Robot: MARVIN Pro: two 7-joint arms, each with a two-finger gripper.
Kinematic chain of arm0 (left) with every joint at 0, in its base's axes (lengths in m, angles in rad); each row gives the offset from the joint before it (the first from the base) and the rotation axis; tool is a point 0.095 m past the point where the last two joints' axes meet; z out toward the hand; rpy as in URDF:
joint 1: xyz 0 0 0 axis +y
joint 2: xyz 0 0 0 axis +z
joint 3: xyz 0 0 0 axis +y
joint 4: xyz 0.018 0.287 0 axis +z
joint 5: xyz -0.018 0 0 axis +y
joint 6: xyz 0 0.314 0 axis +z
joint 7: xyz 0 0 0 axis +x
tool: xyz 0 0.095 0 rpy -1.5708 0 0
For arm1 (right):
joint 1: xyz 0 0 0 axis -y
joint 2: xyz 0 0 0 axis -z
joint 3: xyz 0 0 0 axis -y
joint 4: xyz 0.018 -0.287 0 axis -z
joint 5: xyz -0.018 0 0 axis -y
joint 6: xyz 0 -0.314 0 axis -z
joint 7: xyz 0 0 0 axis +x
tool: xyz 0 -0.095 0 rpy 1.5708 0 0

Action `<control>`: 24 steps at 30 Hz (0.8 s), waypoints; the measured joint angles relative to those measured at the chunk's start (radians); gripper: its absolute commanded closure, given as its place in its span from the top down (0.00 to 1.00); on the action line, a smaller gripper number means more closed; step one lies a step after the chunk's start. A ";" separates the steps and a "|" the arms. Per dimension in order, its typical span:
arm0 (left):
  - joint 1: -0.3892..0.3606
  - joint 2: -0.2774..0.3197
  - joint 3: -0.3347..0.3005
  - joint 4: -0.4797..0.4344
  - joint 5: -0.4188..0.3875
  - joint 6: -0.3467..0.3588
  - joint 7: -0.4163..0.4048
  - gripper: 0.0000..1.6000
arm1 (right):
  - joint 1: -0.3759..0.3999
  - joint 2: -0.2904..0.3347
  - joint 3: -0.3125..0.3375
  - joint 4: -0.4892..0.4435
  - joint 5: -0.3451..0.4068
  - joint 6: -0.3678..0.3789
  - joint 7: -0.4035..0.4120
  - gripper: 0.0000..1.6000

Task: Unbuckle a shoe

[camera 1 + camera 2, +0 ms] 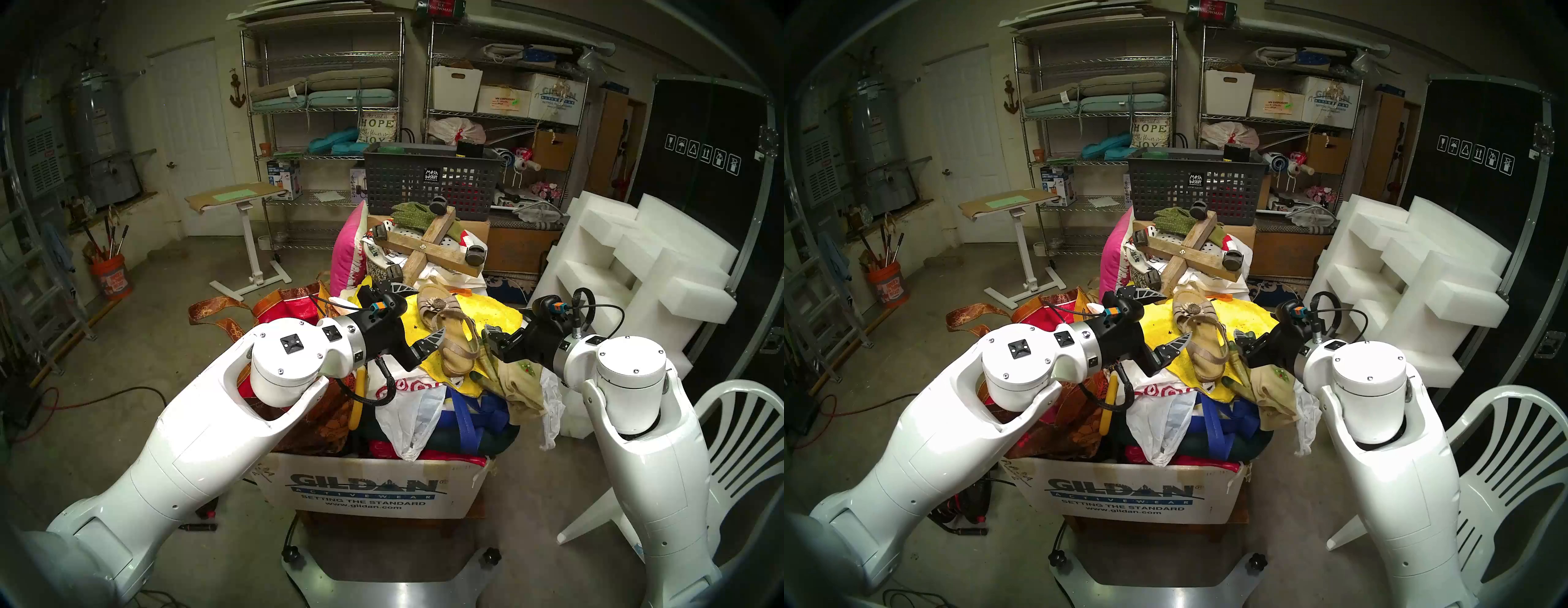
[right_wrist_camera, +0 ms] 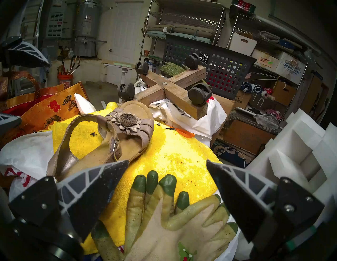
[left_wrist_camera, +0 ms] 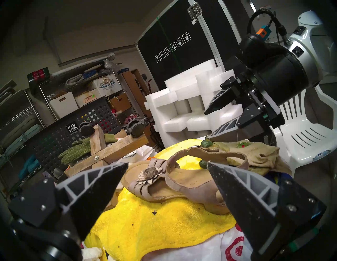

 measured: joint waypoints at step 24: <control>-0.105 -0.035 0.019 0.158 0.014 -0.032 -0.106 1.00 | -0.099 0.007 -0.010 -0.067 -0.025 -0.014 0.004 0.89</control>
